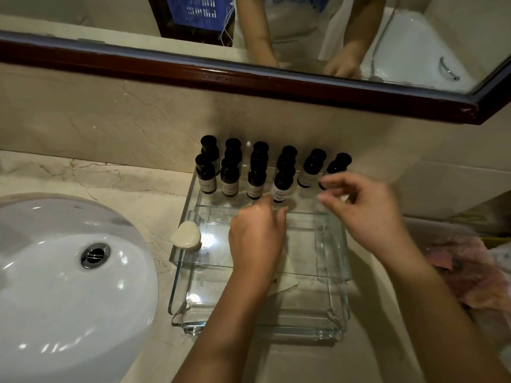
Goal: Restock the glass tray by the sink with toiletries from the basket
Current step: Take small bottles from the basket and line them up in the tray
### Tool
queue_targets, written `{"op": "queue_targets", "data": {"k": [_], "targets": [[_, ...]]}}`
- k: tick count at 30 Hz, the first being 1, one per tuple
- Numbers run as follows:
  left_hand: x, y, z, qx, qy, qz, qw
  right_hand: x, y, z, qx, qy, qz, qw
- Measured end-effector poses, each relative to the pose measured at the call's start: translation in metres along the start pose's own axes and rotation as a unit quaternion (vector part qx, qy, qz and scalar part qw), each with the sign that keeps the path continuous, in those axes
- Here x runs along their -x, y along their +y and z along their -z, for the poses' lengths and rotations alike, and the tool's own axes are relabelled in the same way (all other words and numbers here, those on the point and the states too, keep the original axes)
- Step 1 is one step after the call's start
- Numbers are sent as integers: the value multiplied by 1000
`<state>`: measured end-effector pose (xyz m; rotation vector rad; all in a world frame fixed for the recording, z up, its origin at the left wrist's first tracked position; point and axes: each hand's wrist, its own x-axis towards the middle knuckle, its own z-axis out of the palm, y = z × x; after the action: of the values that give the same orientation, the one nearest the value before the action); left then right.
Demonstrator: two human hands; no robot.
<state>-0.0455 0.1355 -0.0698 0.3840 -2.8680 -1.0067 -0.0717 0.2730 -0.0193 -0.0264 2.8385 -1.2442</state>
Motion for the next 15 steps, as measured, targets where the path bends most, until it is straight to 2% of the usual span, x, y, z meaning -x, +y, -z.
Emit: {"op": "queue_targets", "data": {"k": [2, 9, 15], "targets": [[-2, 2, 0, -7, -9, -5, 1000, 8, 11, -17, -15, -3, -32, 999], [-8, 6, -3, -58, -13, 15, 998, -6, 12, -52, -28, 26, -33, 999], [-14, 3, -9, -86, 2, 0, 996, -16, 12, -55, -55, -5, -14, 998]]}}
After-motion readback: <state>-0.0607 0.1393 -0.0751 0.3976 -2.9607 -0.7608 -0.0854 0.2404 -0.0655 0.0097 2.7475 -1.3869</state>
